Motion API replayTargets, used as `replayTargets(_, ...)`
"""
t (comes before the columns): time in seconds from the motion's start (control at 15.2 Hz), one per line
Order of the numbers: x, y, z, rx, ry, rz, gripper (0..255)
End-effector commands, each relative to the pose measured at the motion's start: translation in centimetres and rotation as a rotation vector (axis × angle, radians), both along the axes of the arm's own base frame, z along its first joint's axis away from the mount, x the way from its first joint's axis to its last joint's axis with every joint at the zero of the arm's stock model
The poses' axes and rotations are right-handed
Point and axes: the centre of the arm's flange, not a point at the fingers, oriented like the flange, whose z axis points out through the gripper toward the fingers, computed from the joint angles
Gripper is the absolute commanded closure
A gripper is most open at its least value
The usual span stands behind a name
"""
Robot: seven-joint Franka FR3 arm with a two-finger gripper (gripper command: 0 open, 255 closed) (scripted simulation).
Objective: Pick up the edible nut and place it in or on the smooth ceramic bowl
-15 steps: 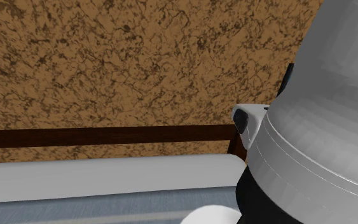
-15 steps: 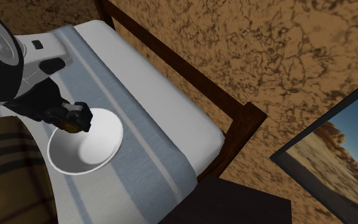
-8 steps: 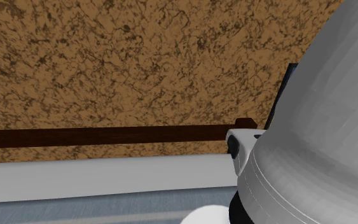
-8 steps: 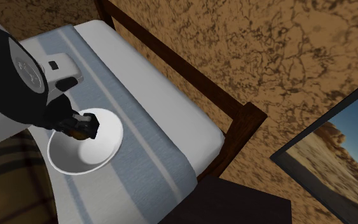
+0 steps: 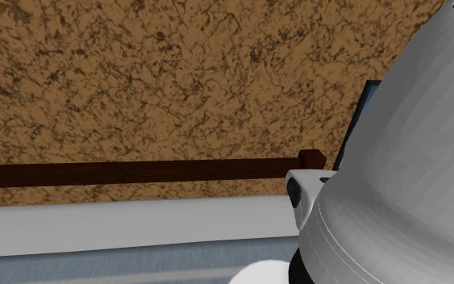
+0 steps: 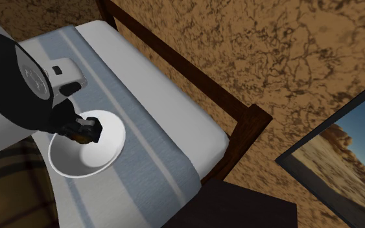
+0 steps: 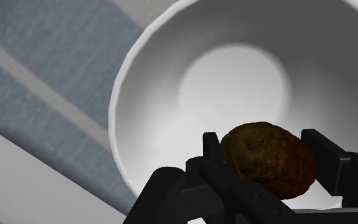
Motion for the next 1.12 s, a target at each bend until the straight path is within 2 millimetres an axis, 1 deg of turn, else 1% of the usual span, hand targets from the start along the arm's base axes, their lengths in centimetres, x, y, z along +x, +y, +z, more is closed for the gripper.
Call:
replayTargets(0.0, 0.0, 0.0, 0.0, 0.000, 0.000, 0.000, 0)
replayTargets(0.33, 0.0, 0.0, 0.0, 0.000, 0.000, 0.000, 0)
replayTargets(0.53, -0.4, -0.1, 3.9, 0.000, 0.000, 0.000, 0)
replayTargets(0.59, -0.5, -0.1, 5.0, 0.000, 0.000, 0.000, 0)
replayTargets(1.06, -0.5, -0.1, 5.0, 0.000, 0.000, 0.000, 0)
